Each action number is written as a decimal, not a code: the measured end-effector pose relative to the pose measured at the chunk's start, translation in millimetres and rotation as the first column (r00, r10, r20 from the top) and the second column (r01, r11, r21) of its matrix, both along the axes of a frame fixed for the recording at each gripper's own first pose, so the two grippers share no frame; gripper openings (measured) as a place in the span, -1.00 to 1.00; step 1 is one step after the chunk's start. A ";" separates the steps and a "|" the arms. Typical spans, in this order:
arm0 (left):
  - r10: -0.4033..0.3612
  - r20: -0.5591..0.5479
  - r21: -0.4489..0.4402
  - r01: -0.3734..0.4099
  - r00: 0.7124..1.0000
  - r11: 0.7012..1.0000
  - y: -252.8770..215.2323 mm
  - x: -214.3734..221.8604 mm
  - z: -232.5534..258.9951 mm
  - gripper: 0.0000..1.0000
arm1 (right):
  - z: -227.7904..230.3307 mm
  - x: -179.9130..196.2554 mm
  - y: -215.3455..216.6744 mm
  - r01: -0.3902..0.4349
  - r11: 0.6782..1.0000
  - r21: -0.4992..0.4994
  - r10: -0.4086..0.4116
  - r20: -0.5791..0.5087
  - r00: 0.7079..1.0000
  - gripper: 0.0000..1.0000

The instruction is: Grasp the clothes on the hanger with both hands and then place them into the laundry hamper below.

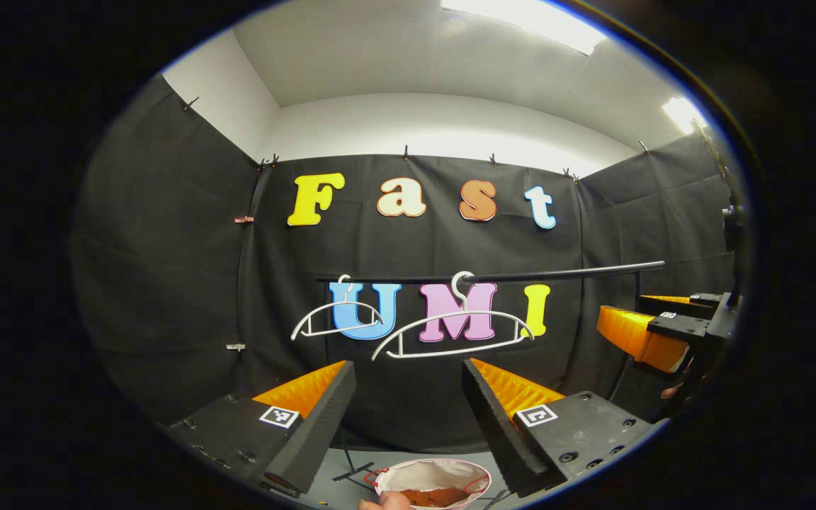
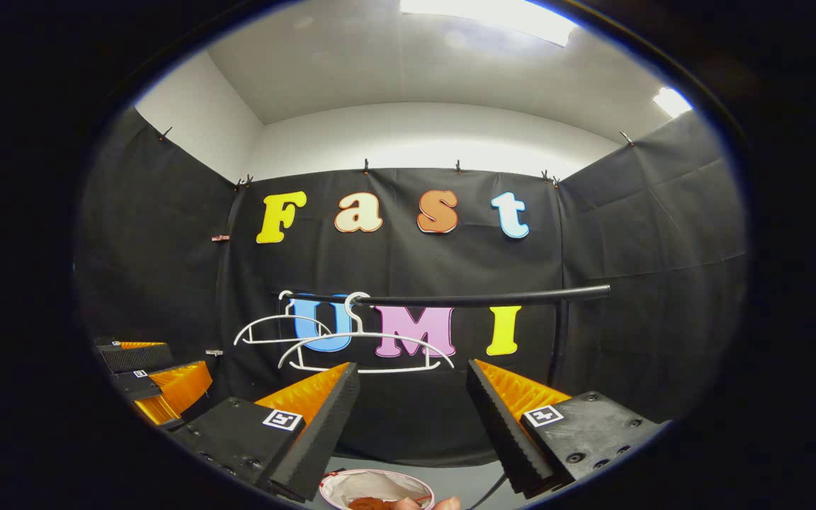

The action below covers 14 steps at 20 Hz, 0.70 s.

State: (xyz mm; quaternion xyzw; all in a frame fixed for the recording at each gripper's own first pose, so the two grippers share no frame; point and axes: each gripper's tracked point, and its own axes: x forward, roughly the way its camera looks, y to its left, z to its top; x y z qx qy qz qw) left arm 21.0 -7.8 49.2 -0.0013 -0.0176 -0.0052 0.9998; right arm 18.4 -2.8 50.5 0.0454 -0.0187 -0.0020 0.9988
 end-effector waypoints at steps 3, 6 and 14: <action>-0.005 -0.010 0.002 0.005 1.000 1.000 -0.6 0.7 -1.7 0.91 | -1.5 0.9 1.9 0.001 1.000 -0.005 -0.001 -0.005 1.000 0.94; -0.008 -0.017 0.000 0.008 1.000 1.000 -1.5 2.3 -3.0 0.90 | -1.9 1.4 3.4 -0.001 1.000 0.006 0.001 -0.009 1.000 0.94; -0.015 -0.019 -0.003 0.015 1.000 1.000 -2.6 5.1 -2.9 0.91 | -5.9 4.4 1.6 0.004 1.000 0.006 -0.004 -0.016 1.000 0.94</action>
